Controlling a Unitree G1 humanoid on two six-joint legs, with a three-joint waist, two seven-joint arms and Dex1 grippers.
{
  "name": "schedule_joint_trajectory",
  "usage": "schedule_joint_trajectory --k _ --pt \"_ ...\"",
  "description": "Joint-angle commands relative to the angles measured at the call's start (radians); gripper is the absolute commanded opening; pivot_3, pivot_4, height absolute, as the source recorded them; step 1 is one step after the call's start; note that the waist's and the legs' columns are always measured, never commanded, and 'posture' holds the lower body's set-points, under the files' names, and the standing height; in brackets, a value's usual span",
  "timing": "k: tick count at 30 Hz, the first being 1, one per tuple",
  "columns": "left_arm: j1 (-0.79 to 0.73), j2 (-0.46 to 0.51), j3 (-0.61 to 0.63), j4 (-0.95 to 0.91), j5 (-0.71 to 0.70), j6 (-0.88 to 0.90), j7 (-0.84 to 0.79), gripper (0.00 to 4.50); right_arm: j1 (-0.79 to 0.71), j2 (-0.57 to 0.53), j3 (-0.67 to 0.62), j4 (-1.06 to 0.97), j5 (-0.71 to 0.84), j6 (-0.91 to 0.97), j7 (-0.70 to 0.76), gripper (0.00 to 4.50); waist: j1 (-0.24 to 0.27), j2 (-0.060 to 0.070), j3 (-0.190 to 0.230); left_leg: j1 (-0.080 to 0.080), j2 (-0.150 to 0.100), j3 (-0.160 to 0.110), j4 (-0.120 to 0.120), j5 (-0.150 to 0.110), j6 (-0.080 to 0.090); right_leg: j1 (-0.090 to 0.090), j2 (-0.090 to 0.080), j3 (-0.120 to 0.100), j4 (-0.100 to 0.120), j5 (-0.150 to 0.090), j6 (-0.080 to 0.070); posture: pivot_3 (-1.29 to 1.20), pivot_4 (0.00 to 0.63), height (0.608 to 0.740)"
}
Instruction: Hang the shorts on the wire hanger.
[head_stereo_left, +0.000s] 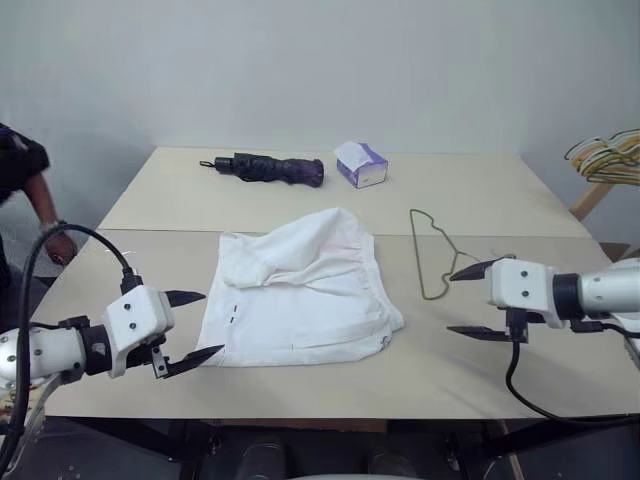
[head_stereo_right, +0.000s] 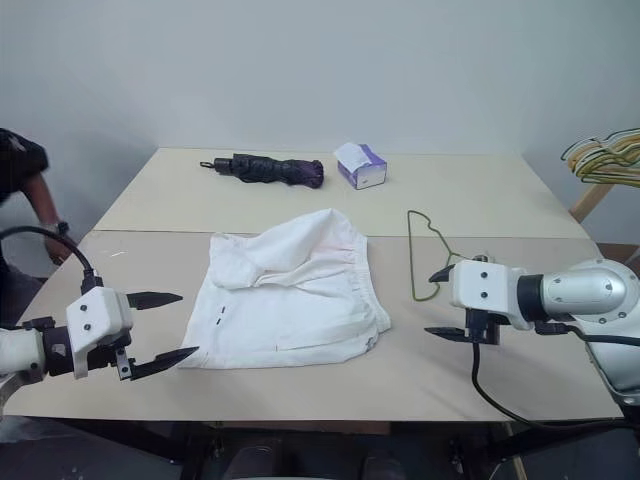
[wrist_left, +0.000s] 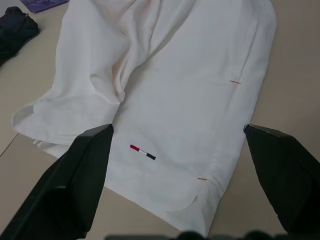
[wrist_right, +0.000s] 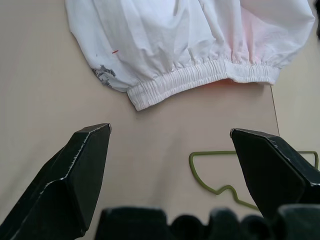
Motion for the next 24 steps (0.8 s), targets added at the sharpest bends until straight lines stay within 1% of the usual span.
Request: schedule_joint_trajectory --k 1,7,11,15,17,19,24 --pt "-0.027 -0.001 0.014 -0.009 0.012 -0.004 0.034 4.5 -0.025 -0.007 -0.014 -0.004 0.001 -0.015 0.003 4.44 0.0 0.0 0.0 0.0 0.0 0.0 0.0 0.0 0.0 0.0 0.0 0.0 0.0 0.0 0.0 0.18 0.0 0.74" --pt "-0.03 0.004 0.008 -0.013 0.016 0.003 0.036 4.5 -0.025 -0.003 -0.012 0.0 -0.004 -0.022 -0.007 4.44 0.0 0.0 0.0 0.0 0.0 0.0 0.0 0.0 0.0 0.0 0.0 0.0 0.0 0.0 0.0 0.17 0.0 0.74" --pt "-0.021 0.005 -0.005 -0.009 0.021 -0.009 0.024 4.5 -0.043 0.036 0.002 0.015 -0.033 -0.053 -0.057 4.44 -0.003 0.0 0.0 0.0 0.0 0.0 0.0 0.0 0.0 0.0 0.0 0.0 0.0 0.0 0.0 0.16 0.0 0.74" --pt "-0.021 0.021 -0.014 -0.005 0.022 -0.004 0.005 4.5 -0.078 0.074 0.038 0.026 -0.058 -0.033 -0.087 4.44 -0.005 0.0 0.0 0.0 0.0 0.0 0.0 0.0 0.0 0.0 0.0 0.0 0.0 0.0 0.0 0.15 0.0 0.74" --pt "-0.009 0.034 -0.011 -0.005 0.02 0.005 -0.012 4.5 -0.085 0.082 0.064 0.049 -0.077 -0.116 -0.063 4.44 -0.006 0.0 0.0 0.0 0.0 0.0 0.0 0.0 0.0 0.0 0.0 0.0 0.0 0.0 0.0 0.14 0.0 0.74" --pt "0.018 0.048 -0.01 -0.002 0.028 -0.001 -0.036 4.5 -0.086 0.094 0.1 0.075 -0.132 -0.197 -0.078 4.44 -0.008 0.0 0.0 0.0 0.0 0.0 0.0 0.0 0.0 0.0 0.0 0.0 0.0 0.0 -0.001 0.13 0.0 0.74" --pt "0.04 0.07 -0.016 0.014 0.041 -0.015 -0.073 4.5 -0.095 0.129 0.16 0.124 -0.224 -0.304 -0.117 4.44 -0.011 0.0 0.0 0.0 0.0 0.001 0.0 0.0 0.0 0.0 0.0 0.0 0.0 0.0 -0.001 0.12 0.0 0.74"
